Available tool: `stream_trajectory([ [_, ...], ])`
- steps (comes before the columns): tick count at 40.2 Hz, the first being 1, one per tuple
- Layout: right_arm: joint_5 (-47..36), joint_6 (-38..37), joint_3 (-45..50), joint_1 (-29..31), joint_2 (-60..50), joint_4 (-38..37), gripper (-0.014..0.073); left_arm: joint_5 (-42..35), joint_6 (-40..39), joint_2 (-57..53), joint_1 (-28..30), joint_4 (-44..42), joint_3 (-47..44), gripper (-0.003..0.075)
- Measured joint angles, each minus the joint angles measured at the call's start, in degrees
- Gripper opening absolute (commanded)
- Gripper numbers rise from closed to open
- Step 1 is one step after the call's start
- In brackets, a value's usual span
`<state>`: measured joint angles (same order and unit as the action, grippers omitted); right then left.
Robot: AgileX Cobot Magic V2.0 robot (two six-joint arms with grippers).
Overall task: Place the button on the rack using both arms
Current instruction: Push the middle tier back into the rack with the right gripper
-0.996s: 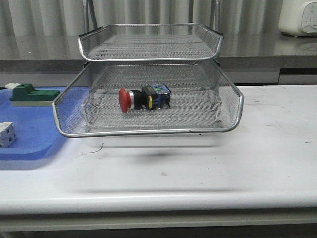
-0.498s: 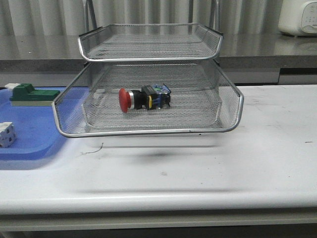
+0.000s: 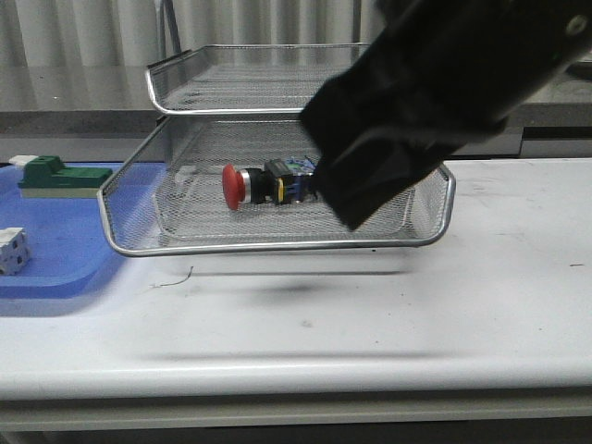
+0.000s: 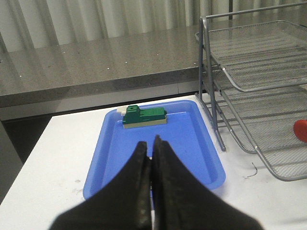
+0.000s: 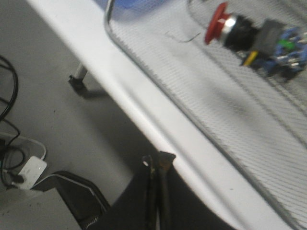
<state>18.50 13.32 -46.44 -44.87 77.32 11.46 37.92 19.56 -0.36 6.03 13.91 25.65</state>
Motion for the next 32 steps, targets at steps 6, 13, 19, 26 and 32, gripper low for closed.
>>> stream_trajectory([
  [6, -0.27, 0.0, -0.6, -2.84, 5.74, 0.0, -0.0061, 0.0, 0.0, 0.0, 0.0, 0.0, 0.0, -0.0019],
  [13, -1.37, 0.0, -3.04, -2.96, 12.29, 0.02, -0.0061, 0.0, 0.0, 0.0, 0.0, 0.0, 0.0, -0.0019],
  [19, -2.45, 0.0, -5.45, -2.33, 16.7, 0.02, -0.0061, 0.0, 0.0, 0.0, 0.0, 0.0, 0.0, -0.0019],
  [26, -2.9, 0.0, -8.61, -0.43, 20.04, 0.02, -0.0061, 0.0, 0.0, 0.0, 0.0, 0.0, 0.0, -0.0019],
  [32, -2.47, 0.0, -10.94, 1.27, 21.83, -0.08, -0.0061, 0.0, 0.0, 0.0, 0.0, 0.0, 0.0, -0.0019],
])
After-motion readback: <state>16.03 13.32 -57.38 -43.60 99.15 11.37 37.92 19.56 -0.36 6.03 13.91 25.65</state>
